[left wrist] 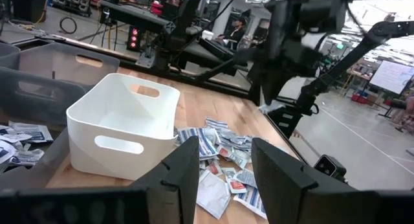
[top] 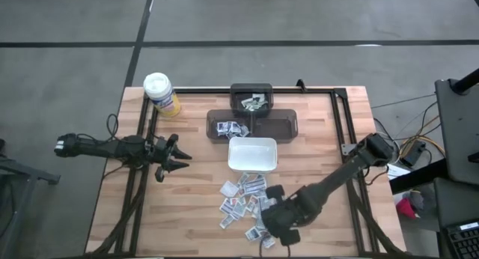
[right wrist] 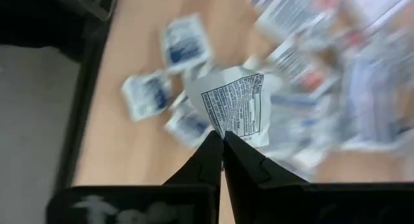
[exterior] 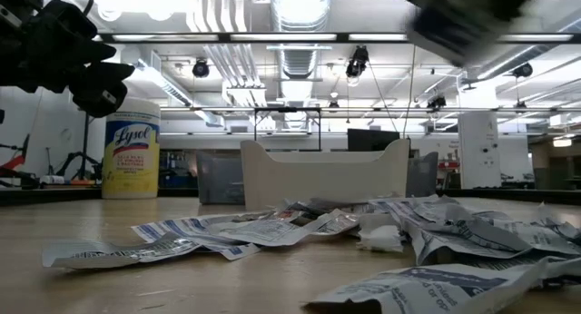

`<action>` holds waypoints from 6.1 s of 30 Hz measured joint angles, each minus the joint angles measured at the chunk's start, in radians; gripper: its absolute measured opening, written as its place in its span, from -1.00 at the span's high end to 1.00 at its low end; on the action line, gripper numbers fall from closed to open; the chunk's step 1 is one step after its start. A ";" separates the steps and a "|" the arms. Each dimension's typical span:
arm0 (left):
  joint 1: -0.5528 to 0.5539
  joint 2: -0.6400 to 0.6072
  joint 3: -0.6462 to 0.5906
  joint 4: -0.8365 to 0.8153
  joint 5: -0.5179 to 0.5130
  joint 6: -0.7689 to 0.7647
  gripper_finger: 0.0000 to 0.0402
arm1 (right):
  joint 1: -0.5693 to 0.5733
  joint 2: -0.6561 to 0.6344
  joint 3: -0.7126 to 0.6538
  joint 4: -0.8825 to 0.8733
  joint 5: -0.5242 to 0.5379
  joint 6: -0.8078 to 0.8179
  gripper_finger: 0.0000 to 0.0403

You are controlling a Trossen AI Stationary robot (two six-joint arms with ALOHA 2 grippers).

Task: Pick & Place First Aid Supplies
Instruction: Put the alcohol pad into the left black bin

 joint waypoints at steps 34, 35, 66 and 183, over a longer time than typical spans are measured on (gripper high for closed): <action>0.000 0.000 0.000 -0.002 0.000 0.000 0.32 | -0.740 -0.002 0.352 0.041 0.137 -0.807 0.96; 0.000 0.000 0.000 -0.002 -0.001 0.000 0.32 | -0.759 -0.002 0.344 0.049 0.110 -0.804 0.96; 0.000 0.001 0.000 -0.002 -0.077 0.008 0.32 | -0.911 0.416 0.488 -0.109 -0.031 -0.810 0.96; 0.000 0.017 0.000 -0.042 -0.103 -0.053 0.32 | -0.014 0.185 -0.039 0.168 -0.284 0.293 0.33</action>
